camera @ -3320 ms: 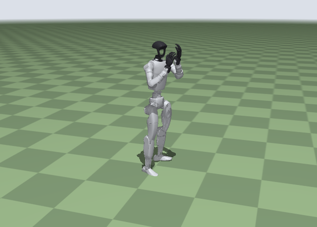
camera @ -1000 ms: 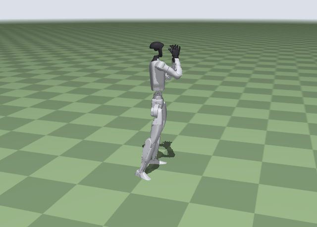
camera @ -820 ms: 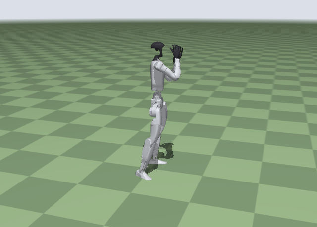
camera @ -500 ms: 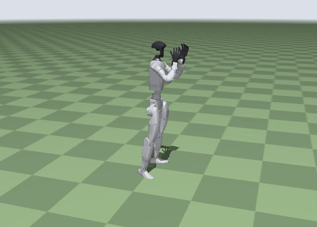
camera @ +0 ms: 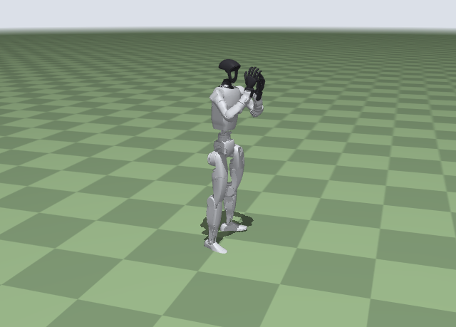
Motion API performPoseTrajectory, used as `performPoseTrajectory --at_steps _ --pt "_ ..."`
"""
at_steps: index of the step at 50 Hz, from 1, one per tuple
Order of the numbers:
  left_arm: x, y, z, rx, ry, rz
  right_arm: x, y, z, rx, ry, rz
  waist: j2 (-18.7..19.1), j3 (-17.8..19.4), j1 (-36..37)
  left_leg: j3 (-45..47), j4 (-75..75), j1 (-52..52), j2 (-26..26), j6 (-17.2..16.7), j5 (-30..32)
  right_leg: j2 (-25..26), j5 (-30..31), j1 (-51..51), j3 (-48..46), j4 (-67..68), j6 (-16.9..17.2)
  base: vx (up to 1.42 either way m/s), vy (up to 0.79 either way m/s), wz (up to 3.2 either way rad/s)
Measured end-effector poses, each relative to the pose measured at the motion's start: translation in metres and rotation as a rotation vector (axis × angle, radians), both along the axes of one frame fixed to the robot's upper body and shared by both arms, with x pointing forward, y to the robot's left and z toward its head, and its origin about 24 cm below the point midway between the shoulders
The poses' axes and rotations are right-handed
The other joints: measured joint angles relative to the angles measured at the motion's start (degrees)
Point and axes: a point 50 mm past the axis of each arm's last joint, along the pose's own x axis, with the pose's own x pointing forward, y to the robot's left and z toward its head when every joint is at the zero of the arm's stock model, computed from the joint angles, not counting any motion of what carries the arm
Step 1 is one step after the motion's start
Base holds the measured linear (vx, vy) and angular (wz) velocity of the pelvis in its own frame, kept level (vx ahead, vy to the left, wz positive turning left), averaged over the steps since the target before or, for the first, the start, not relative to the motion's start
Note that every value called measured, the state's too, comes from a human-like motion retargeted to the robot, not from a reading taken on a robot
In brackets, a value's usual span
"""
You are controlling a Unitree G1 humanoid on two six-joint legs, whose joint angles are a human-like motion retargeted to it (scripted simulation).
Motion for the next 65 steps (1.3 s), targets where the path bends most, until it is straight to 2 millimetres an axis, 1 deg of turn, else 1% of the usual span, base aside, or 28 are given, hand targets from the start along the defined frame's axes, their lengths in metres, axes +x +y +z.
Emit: performPoseTrajectory --at_steps 3,5,7,10,13,15,17,22,25,28,32,33,35,37,39,42,43,45,47,49,52,53,55,57,58,60,63,65 --pt "-0.009 -0.004 -0.021 0.054 0.001 -0.007 0.012 -0.005 0.010 0.114 0.020 -0.033 -0.1 0.7 -0.5 2.1 0.4 0.2 1.6 0.0 0.4 2.2 0.7 -0.7 1.6 -0.5 0.0 -0.04 -0.24 -0.65" --pt "-0.009 -0.005 -0.021 0.048 0.008 -0.001 0.014 -0.007 0.007 0.127 0.031 -0.038 -0.1 1.0 -1.2 2.9 0.6 0.2 2.5 -0.2 0.7 3.4 1.2 -1.0 2.1 -0.9 0.0 -0.03 -0.21 -0.39" --pt "-0.003 -0.004 -0.008 0.019 0.008 0.005 0.009 -0.005 -0.004 0.061 0.044 -0.016 0.1 1.2 -2.2 3.2 0.6 0.1 3.1 -0.4 1.1 4.2 1.5 -1.1 2.2 -1.3 0.0 -0.02 -0.16 -0.19" --pt "0.007 -0.001 0.020 -0.044 -0.002 0.031 -0.007 0.003 -0.027 -0.089 0.069 0.074 0.9 1.4 -4.0 3.6 0.2 0.3 3.6 -0.9 1.6 4.9 1.6 -1.1 2.3 -1.6 0.0 0.00 -0.09 -0.09" --pt "0.017 0.004 0.042 -0.106 -0.007 0.087 -0.019 0.008 -0.036 -0.176 0.076 0.145 2.0 1.1 -5.7 4.3 -0.5 1.0 3.7 -1.2 1.9 5.3 1.3 -1.2 2.9 -1.4 0.0 0.02 -0.02 -0.15" --pt "0.020 0.006 0.044 -0.126 0.001 0.100 -0.019 0.008 -0.032 -0.178 0.065 0.145 2.5 0.7 -6.4 5.4 -0.8 1.7 3.8 -1.1 1.9 5.6 1.3 -1.3 3.9 -1.3 0.0 0.03 -0.02 -0.42" --pt "0.014 0.006 0.037 -0.120 -0.009 0.076 -0.012 0.007 -0.018 -0.150 0.028 0.098 2.9 0.8 -7.1 6.6 -1.0 2.4 3.7 -0.8 1.8 5.9 1.3 -1.5 4.9 -1.0 0.0 0.02 -0.05 -0.51" --pt "-0.013 -0.004 -0.005 -0.002 -0.054 0.002 0.015 0.004 0.019 0.028 0.011 0.002 3.3 1.2 -8.4 9.4 -0.7 3.6 4.6 -0.7 1.7 7.6 2.3 -1.6 7.3 -1.6 0.0 0.00 -0.11 -0.51" --pt "-0.017 -0.010 -0.010 0.040 -0.066 -0.020 0.028 -0.005 0.027 0.089 0.045 -0.039 3.3 1.5 -9.2 10.2 -0.1 3.7 5.2 -0.9 1.8 8.5 3.1 -1.3 7.7 -2.4 0.0 -0.01 -0.10 -0.24" --pt "-0.009 -0.013 0.011 0.036 -0.082 -0.011 0.026 -0.009 0.015 0.046 0.061 -0.018 3.5 1.4 -10.2 10.2 0.1 3.6 5.3 -1.0 1.8 8.6 3.2 -1.1 7.7 -2.8 0.0 0.00 -0.02 -0.03" --pt "0.004 -0.013 0.053 -0.087 -0.086 0.060 0.001 0.002 -0.016 -0.110 0.063 0.108 4.5 1.2 -11.5 10.5 -0.4 4.0 5.1 -1.1 1.8 8.5 2.7 -1.1 7.9 -2.6 0.0 0.00 0.00 0.00" --pt "0.006 -0.011 0.061 -0.133 -0.077 0.075 -0.005 0.004 -0.021 -0.146 0.055 0.118 4.8 1.0 -11.7 10.7 -0.6 4.2 5.1 -1.2 1.9 8.6 2.6 -1.2 8.1 -2.5 0.0 0.04 0.02 -0.19" --pt "0.008 -0.003 0.069 -0.214 -0.069 0.086 -0.013 0.006 -0.023 -0.192 0.026 0.116 5.3 1.2 -12.3 11.5 -0.9 4.7 4.9 -1.2 1.8 8.7 2.5 -1.3 8.8 -2.3 0.0 0.03 0.00 -0.29" --pt "0.006 0.003 0.059 -0.253 -0.047 0.056 -0.014 0.002 -0.016 -0.188 -0.002 0.090 6.0 0.7 -12.6 12.3 -0.8 5.1 5.2 -1.2 1.8 9.2 2.6 -1.4 9.5 -2.2 0.0 0.02 -0.04 -0.40" --pt "-0.004 0.005 0.041 -0.208 -0.075 0.028 -0.011 0.001 0.000 -0.145 -0.037 0.080 6.0 1.5 -13.1 13.4 -0.6 5.6 5.1 -1.0 1.6 9.5 2.9 -1.4 10.5 -2.4 0.0 0.01 -0.04 -0.46" --pt "-0.021 -0.005 0.011 -0.054 -0.123 -0.013 0.000 0.000 0.022 -0.058 -0.062 0.042 5.2 2.2 -13.9 14.6 0.1 6.1 5.4 -0.9 1.4 9.9 3.6 -0.9 11.6 -3.1 0.0 0.00 -0.06 -0.37" --pt "-0.024 -0.009 0.004 -0.011 -0.137 -0.016 0.005 -0.001 0.027 -0.033 -0.058 0.019 5.0 2.2 -14.0 14.8 0.4 6.2 5.4 -0.9 1.3 10.0 3.8 -0.7 11.8 -3.4 0.0 0.00 -0.05 -0.26" --pt "-0.025 -0.014 0.002 0.025 -0.152 -0.008 0.015 -0.004 0.030 0.002 -0.030 -0.020 4.6 2.0 -14.2 15.2 0.9 6.4 5.6 -0.9 1.1 10.1 4.0 -0.3 12.1 -3.9 0.0 0.00 -0.02 -0.10" --pt "-0.021 -0.014 0.014 -0.001 -0.152 0.010 0.022 -0.007 0.025 0.008 0.011 -0.026 4.3 1.8 -14.4 15.2 1.3 6.5 5.5 -0.9 1.0 9.9 4.0 0.0 12.2 -4.1 0.0 0.00 0.00 0.00" --pt "-0.012 -0.010 0.036 -0.059 -0.150 0.043 0.021 -0.008 0.014 -0.017 0.046 0.018 4.3 1.7 -14.7 15.0 1.5 6.4 5.5 -0.9 0.8 9.7 3.8 0.1 12.1 -4.1 0.0 0.00 0.00 0.00" --pt "0.001 -0.001 0.071 -0.185 -0.137 0.130 0.007 -0.005 -0.009 -0.126 0.067 0.109 5.0 1.4 -15.3 14.7 1.4 6.4 5.5 -1.1 0.8 9.6 3.4 -0.1 11.9 -3.6 0.0 0.00 0.00 0.00" --pt "0.005 0.002 0.078 -0.237 -0.112 0.149 0.001 -0.004 -0.016 -0.178 0.066 0.119 5.4 0.8 -15.3 14.7 1.3 6.4 5.6 -1.2 0.9 9.8 3.3 -0.2 11.8 -3.4 0.0 0.00 0.00 0.00" --pt "0.009 0.008 0.082 -0.318 -0.073 0.156 -0.009 -0.001 -0.021 -0.264 0.031 0.116 6.0 0.2 -15.4 15.2 1.2 6.6 5.8 -1.5 1.0 10.2 3.2 -0.4 12.0 -3.1 0.0 0.01 -0.01 -0.10" --pt "0.008 0.013 0.073 -0.357 -0.051 0.125 -0.016 0.002 -0.012 -0.305 -0.047 0.071 6.7 0.3 -15.7 15.8 1.0 6.8 5.8 -1.4 1.0 10.5 3.4 -0.7 12.6 -3.0 0.0 0.01 -0.02 -0.28" --pt "0.007 0.017 0.062 -0.351 -0.046 0.118 -0.017 0.003 -0.005 -0.304 -0.088 0.030 7.1 0.1 -15.9 16.2 1.1 6.8 5.7 -1.3 1.0 10.5 3.4 -0.9 12.9 -2.9 0.0 0.01 -0.01 -0.35" --pt "-0.005 0.016 0.040 -0.279 -0.088 0.084 -0.020 0.011 0.017 -0.246 -0.167 0.031 6.7 2.0 -16.6 17.3 1.1 7.2 5.6 -1.2 0.9 10.7 3.8 -0.9 14.0 -3.2 0.0 -0.01 -0.01 -0.43" --pt "-0.019 0.009 0.004 -0.120 -0.121 0.060 -0.009 0.015 0.047 -0.143 -0.194 -0.012 5.9 2.8 -17.1 18.5 1.8 7.7 5.7 -1.2 0.7 11.0 4.6 -0.5 15.1 -4.0 0.0 -0.01 -0.04 -0.40" --pt "-0.024 0.004 -0.007 -0.044 -0.144 0.052 0.003 0.014 0.059 -0.093 -0.169 -0.048 5.2 2.8 -17.0 19.1 2.5 7.8 5.8 -1.2 0.5 11.1 5.1 -0.3 15.6 -4.6 0.0 -0.01 -0.04 -0.28"
